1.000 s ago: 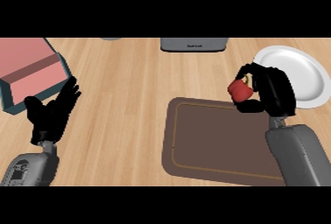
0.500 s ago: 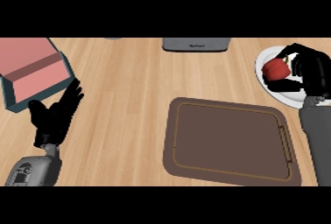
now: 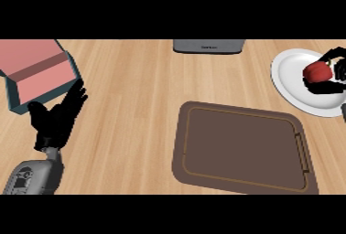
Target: Pick the bell pepper from the tray and place it in the plate
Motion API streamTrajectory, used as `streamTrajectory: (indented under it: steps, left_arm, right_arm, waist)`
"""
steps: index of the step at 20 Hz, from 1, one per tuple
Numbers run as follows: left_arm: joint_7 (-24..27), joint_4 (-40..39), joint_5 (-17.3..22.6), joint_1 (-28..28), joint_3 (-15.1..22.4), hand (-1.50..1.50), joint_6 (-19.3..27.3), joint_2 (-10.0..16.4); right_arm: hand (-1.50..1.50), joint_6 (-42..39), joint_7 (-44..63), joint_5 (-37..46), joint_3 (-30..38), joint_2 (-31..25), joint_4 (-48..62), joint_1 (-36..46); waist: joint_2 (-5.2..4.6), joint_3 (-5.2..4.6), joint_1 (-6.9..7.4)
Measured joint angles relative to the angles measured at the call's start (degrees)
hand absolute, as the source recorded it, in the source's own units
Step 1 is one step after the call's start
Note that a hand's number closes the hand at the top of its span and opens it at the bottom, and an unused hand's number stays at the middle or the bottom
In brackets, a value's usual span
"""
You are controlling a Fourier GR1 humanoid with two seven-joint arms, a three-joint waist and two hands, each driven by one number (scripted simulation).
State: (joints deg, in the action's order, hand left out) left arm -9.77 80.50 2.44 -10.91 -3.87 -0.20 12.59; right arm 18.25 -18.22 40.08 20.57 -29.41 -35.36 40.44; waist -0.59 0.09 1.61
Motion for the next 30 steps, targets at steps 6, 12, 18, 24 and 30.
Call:
streamTrajectory:
  steps: [6, 12, 18, 24, 30]
  left_arm:
    - [1.13, -0.43, -0.69, -0.24, 0.64, 0.0, 0.28, -0.97]
    - [0.96, -0.26, -1.04, -0.61, 1.11, 0.0, 0.23, -1.36]
    - [0.58, -0.3, -1.2, -0.74, 1.06, 0.0, 0.52, -1.66]
    - [0.42, -0.08, -1.65, 0.07, 0.94, 0.0, 1.06, -1.78]
    - [0.18, 0.11, -1.26, -0.05, 0.52, 0.0, 0.69, -1.66]
  right_arm:
    - [-1.5, -4.62, -4.22, 0.38, 1.19, -4.99, 12.6, 2.04]
    - [-1.5, -11.31, -10.73, -0.53, 2.28, -8.57, 19.73, 3.54]
    - [-1.5, -11.83, -21.11, -4.71, 6.13, -8.74, 19.94, 5.21]
    - [-1.5, -20.66, -28.76, -12.18, 11.86, -9.11, 20.59, 7.23]
    - [-1.5, -33.98, -21.63, -16.89, 15.26, -12.65, 25.29, 9.75]
  waist:
    - [-0.48, 0.09, 0.87]
    - [-0.73, 0.2, 1.4]
    - [-0.55, 0.22, 1.0]
    - [-0.16, 0.13, 0.33]
    - [0.0, 0.05, -0.04]
